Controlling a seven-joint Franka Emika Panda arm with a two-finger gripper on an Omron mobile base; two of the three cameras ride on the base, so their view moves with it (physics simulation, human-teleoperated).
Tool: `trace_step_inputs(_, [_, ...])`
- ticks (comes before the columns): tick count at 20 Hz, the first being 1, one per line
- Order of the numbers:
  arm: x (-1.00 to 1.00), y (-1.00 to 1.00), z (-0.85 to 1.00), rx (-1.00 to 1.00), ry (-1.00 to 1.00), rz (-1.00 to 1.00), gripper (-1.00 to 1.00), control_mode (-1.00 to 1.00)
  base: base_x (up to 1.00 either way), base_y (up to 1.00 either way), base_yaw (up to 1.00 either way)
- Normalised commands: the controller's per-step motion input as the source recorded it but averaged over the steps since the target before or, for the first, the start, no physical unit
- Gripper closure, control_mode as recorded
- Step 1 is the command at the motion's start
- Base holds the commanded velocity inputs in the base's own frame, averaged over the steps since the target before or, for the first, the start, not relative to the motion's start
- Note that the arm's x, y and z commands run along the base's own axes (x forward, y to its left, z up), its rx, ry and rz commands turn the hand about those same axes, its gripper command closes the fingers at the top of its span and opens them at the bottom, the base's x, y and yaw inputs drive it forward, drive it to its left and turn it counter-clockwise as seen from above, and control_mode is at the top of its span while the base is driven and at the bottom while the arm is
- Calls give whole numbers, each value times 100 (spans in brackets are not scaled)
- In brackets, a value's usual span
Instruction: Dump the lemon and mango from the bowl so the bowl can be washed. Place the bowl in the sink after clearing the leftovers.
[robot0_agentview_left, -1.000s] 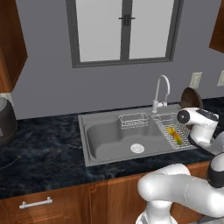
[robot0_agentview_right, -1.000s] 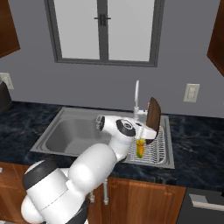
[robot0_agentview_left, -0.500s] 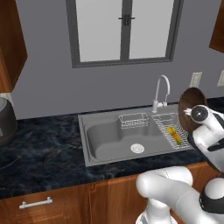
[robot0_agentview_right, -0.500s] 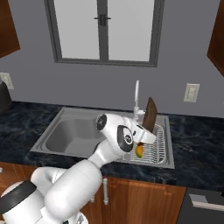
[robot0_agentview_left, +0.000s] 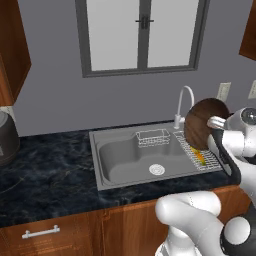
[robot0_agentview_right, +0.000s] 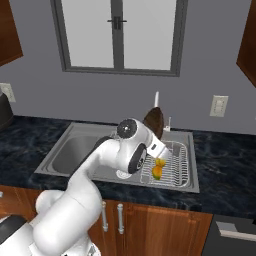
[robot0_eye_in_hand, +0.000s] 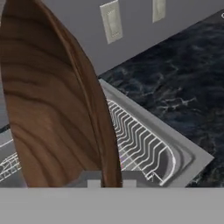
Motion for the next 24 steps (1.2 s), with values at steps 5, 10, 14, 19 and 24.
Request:
trace_step_inputs(5, [-1, 61, 0, 35, 23, 15, 100, -100, 0, 0, 0])
trace_step_inputs(10, [0, 80, 4, 31, 26, 9, 100, -100, 0, 0, 0])
trace_step_inputs(14, [6, 94, 4, 18, 37, 1, 100, -100, 0, 0, 0])
trace_step_inputs(19, [2, 48, 0, 10, 41, 0, 100, -100, 0, 0, 0])
trace_step_inputs(24, [0, 11, -2, 1, 0, 0, 100, -100, 0, 0, 0])
